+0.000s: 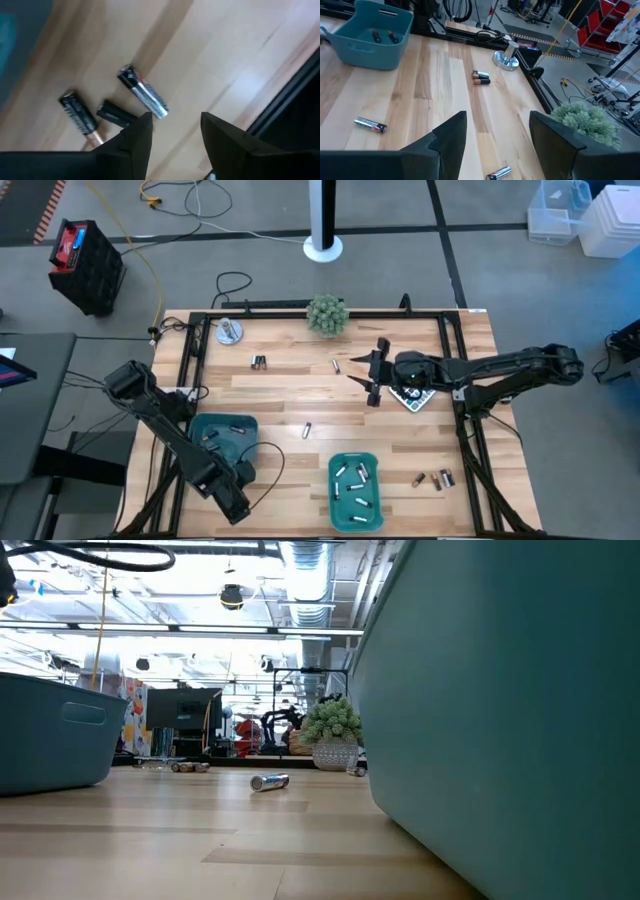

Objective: Sort batteries
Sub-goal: Put the silver battery into the green bin

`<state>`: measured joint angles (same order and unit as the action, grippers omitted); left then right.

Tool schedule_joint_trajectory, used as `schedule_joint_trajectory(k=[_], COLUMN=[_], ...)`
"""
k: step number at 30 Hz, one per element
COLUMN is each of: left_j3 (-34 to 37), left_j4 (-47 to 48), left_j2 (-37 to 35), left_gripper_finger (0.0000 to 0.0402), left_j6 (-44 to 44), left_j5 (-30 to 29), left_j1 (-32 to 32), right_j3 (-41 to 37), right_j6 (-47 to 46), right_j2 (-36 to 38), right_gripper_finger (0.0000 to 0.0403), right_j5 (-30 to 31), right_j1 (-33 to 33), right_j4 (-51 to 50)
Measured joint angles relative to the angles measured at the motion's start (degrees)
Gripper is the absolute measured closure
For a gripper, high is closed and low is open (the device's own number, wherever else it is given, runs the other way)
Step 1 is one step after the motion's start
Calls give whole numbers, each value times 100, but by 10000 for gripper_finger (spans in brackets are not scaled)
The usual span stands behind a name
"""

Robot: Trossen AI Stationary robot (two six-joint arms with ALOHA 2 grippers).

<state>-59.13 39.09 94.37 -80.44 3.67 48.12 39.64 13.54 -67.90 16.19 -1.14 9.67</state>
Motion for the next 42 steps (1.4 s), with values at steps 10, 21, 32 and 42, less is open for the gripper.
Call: schedule_joint_trajectory(k=[10, 21, 32, 42], left_j3=[0, 0, -2, 26], left_j4=[270, 256, 233, -69], left_j2=[39, 88, 329, 664], left_gripper_finger=[226, 225, 225, 225], left_j6=[324, 263, 204, 235], left_j5=[-710, -1004, -1031, -955], left_j1=[293, 367, 358, 345], right_j3=[0, 0, 0, 0], right_j6=[-2, -5, -16, -17], right_j2=[0, 2, 2, 2], right_gripper_finger=[171, 171, 171, 171], right_j5=[2, 2, 4, 7], right_j1=[-3, -3, -3, -3], right_j4=[22, 22, 22, 24])
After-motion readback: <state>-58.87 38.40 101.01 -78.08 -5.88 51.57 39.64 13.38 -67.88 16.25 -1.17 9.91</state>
